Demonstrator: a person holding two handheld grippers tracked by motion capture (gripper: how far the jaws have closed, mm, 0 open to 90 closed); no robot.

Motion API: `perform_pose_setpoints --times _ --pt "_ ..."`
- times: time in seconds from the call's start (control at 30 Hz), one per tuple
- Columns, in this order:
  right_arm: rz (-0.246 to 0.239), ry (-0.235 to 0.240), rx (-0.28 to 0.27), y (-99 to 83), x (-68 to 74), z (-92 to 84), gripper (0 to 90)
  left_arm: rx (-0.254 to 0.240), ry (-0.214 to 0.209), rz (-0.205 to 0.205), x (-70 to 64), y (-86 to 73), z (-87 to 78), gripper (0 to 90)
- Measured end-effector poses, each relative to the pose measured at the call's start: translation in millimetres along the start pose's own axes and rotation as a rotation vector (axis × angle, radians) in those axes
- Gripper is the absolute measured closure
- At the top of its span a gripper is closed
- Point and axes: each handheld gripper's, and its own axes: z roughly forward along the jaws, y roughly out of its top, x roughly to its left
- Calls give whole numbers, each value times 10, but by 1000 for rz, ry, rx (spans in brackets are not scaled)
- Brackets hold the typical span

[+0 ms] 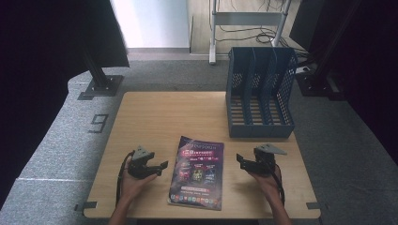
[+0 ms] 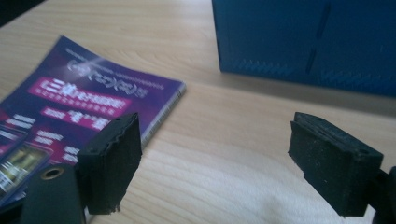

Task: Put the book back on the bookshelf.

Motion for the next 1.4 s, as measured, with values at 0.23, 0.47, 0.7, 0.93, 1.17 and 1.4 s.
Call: perform_pose_setpoints --times 0.23,0.47,0.7,0.93,1.17,1.4 --pt "-35 31 -37 58 78 -27 165 4 -12 1 -12 0 23 241" --pt "-65 35 -35 86 170 4 167 -5 -13 1 -29 2 -1 241" --pt "-92 39 -33 93 266 55 172 -14 -25 -7 -21 5 -5 242" --pt "-99 51 -16 80 334 122 181 -16 -30 -2 -29 31 -13 242" --pt "-105 79 -1 130 500 286 186 -21 -31 -1 -19 42 -22 243" --pt "-101 92 31 93 581 484 189 -16 -46 -1 -28 41 -6 244"
